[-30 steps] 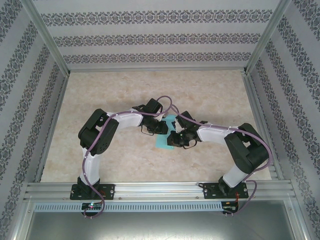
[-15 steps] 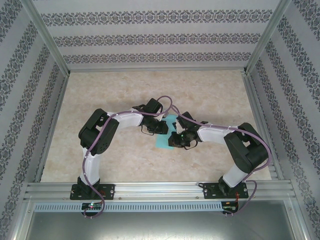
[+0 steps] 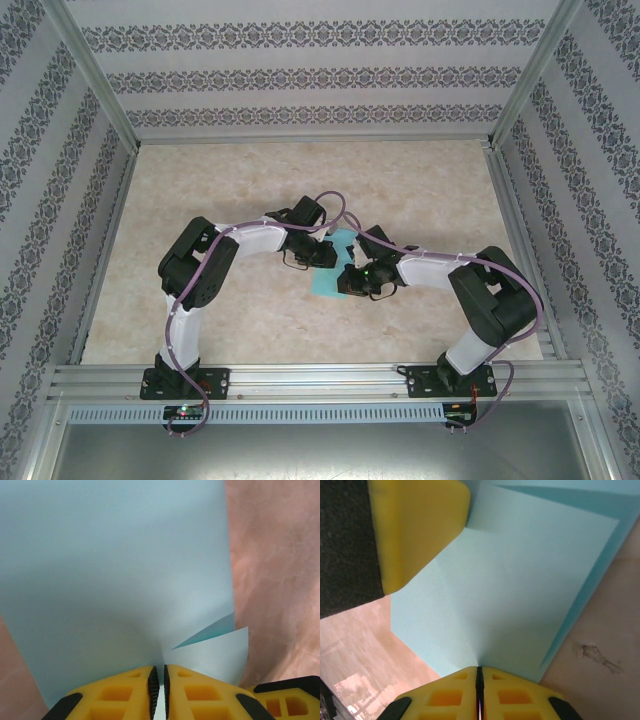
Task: Fold a paper plane with a square sheet of paper (pick it up from the middle)
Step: Fold the triangle a second time at the center of the table.
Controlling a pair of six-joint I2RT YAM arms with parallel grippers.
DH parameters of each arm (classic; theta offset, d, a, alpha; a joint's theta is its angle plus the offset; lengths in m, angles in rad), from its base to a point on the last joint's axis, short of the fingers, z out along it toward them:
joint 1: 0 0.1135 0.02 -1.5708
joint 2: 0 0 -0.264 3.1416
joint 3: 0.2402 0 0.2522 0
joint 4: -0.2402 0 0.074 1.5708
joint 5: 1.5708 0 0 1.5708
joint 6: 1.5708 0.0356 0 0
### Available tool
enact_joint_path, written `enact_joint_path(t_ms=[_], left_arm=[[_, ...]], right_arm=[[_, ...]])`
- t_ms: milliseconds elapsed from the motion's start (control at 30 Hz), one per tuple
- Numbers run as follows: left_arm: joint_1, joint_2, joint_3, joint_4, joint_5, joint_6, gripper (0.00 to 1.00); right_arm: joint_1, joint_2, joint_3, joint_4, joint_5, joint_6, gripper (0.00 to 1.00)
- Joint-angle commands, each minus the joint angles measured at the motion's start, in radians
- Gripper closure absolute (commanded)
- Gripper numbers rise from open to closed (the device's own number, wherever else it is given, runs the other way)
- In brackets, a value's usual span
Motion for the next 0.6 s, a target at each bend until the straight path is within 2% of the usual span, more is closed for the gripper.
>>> enact_joint_path(t_ms=[0, 333, 567], left_arm=[[0.007, 0.090, -0.026, -0.060, -0.126, 0.031, 0.81], [0.008, 0.085, -0.018, -0.064, -0.125, 0.027, 0.81], [0.010, 0.040, -0.012, -0.015, -0.023, -0.031, 0.81]], right_arm=[[-0.011, 0.011, -0.049, -0.062, 0.029, -0.026, 0.90], [-0.016, -0.027, -0.120, -0.008, -0.017, 0.005, 0.91], [-0.018, -0.035, -0.167, 0.049, -0.047, 0.030, 0.91]])
